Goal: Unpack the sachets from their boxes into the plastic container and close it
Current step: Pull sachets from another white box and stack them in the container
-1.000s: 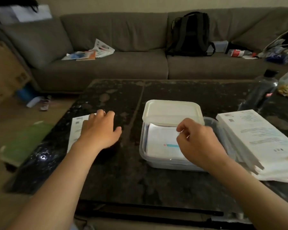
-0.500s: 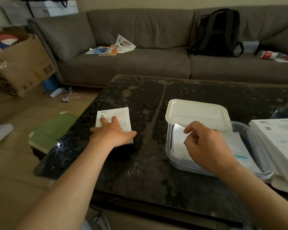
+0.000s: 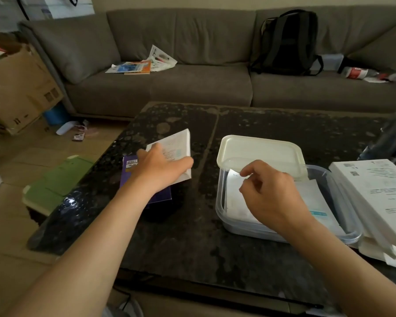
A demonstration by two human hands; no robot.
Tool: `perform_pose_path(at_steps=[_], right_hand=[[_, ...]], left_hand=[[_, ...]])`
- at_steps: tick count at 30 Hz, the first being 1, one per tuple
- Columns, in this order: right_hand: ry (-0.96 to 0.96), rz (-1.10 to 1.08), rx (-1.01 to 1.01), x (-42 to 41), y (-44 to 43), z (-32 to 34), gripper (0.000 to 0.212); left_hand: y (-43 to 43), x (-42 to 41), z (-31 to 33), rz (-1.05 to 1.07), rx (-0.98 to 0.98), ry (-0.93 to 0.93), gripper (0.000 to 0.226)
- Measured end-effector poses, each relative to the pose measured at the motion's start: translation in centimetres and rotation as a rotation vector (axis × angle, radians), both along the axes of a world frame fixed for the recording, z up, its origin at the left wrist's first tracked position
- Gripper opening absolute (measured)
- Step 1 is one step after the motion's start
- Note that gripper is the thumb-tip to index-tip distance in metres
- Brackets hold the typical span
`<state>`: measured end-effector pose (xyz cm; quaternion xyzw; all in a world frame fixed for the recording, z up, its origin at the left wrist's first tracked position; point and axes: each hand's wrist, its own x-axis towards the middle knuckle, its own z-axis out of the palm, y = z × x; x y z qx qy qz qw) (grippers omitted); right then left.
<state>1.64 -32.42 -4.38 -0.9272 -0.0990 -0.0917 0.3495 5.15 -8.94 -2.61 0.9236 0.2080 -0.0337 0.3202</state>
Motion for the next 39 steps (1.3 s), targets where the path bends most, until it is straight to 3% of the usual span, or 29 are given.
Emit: perform_pose_path(at_steps=[2, 6, 9, 13, 17, 19, 21, 23, 26, 29, 34, 36, 39], right_hand=[[0.107, 0.047, 0.167, 0.2, 0.1, 0.4, 0.020], [0.396, 0.185, 0.541, 0.2, 0.0, 1.4, 0.054], [0.382, 0.211, 0.612, -0.2, -0.5, 1.4, 0.066], [0.336, 0.160, 0.759, -0.1, -1.5, 1.0, 0.056], [0.374, 0.098, 1.037, 0.5, -3.3, 1.7, 0.046], [0.393, 0.112, 1.099, 0.7, -4.5, 2.2, 0.046], [0.427, 0.152, 1.139, 0.9, -5.5, 2.5, 0.045], [0.475, 0.221, 1.148, 0.9, -6.2, 2.6, 0.044], [0.545, 0.288, 1.176, 1.0, -6.6, 2.5, 0.044], [0.506, 0.193, 1.066, 1.4, -6.8, 2.3, 0.044], [0.078, 0.006, 0.299, 1.8, -7.3, 1.9, 0.064], [-0.019, 0.069, 0.146, 1.8, -7.2, 1.4, 0.052], [-0.102, 0.136, 0.077, 1.9, -6.8, 0.8, 0.032]], left_hand=[[-2.3, -0.6, 1.2, -0.059, -0.081, -0.079, 0.089], [-6.2, -1.5, 2.2, -0.203, -0.192, -0.175, 0.088], [-8.2, -1.9, 1.9, -0.263, -0.248, -0.210, 0.091], [-10.2, -1.9, 1.6, -0.307, -0.278, -0.289, 0.090], [-10.9, -0.9, 1.0, -0.246, -0.342, -0.405, 0.064], [-10.8, -0.3, 1.1, -0.118, -0.515, -0.453, 0.062], [-10.6, 0.0, 1.5, -0.010, -0.821, -0.400, 0.058], [-10.5, 0.3, 1.5, -0.019, -1.078, -0.267, 0.032], [-10.5, 0.2, 1.0, -0.100, -1.255, -0.158, 0.025], [-10.5, 0.2, 0.8, -0.143, -1.271, -0.163, 0.028], [-10.7, 0.4, 0.5, -0.106, -1.210, -0.243, 0.029], [-10.9, 0.3, 0.4, -0.101, -1.169, -0.271, 0.030], [-11.1, 0.2, 0.4, -0.101, -1.096, -0.304, 0.029]])
